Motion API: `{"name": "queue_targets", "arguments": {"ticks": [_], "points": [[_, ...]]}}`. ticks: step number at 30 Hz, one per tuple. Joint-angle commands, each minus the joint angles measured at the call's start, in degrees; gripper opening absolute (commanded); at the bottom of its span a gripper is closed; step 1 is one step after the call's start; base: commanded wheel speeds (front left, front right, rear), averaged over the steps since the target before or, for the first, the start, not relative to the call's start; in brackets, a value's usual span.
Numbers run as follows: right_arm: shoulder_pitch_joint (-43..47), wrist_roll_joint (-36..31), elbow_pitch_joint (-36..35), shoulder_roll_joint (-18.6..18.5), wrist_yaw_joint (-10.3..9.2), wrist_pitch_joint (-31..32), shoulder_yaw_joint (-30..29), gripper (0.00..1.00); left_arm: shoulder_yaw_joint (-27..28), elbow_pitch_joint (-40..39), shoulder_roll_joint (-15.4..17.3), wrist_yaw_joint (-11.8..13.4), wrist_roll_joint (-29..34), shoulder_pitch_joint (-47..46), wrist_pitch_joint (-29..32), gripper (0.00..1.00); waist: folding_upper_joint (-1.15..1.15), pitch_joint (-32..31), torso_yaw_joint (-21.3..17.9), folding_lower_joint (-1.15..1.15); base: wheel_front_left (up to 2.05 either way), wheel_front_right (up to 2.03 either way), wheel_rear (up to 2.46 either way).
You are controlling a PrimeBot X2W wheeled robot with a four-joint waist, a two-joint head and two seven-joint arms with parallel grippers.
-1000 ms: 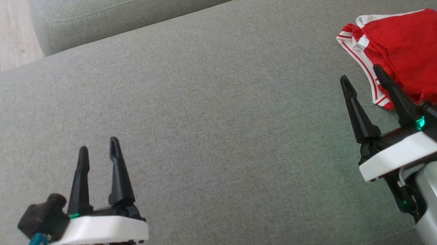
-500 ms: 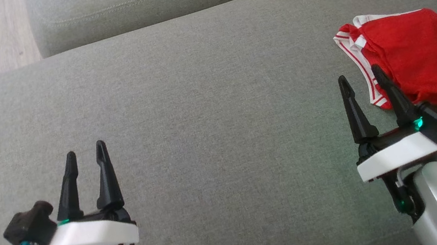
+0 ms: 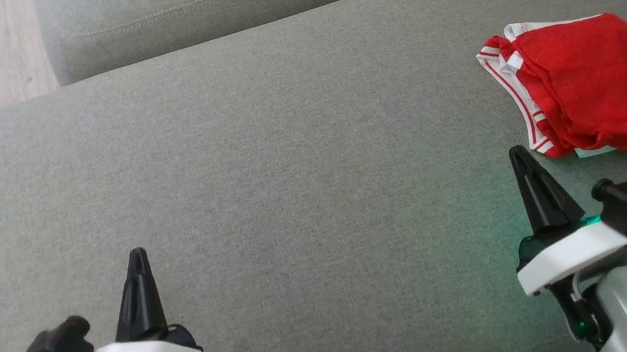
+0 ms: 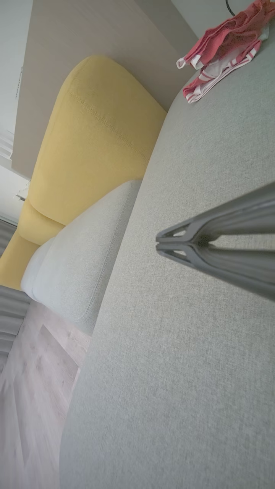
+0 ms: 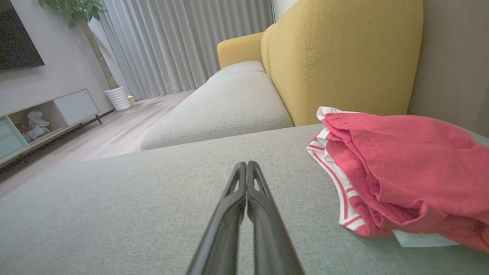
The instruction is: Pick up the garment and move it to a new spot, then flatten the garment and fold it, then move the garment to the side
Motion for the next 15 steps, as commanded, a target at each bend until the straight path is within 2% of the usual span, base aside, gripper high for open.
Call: {"name": "queue_targets", "arguments": {"ticks": [1, 15], "points": [[-2.8, 1.6, -2.2, 0.0, 0.0, 0.3, -0.5, 0.0, 0.5, -1.8, 0.2, -0.2, -1.2, -2.6, 0.4, 0.0, 0.0, 0.0, 0.1, 0.0, 0.0, 0.0, 0.0], [-2.2, 11.0, -2.7, 0.0, -0.01, 2.3, -1.8, 0.0, 1.9, -1.3, 0.4, -0.9, -8.9, -3.0, 2.7, 0.0, 0.0, -0.4, 0.7, 0.0, 0.0, 0.0, 0.0]]}}
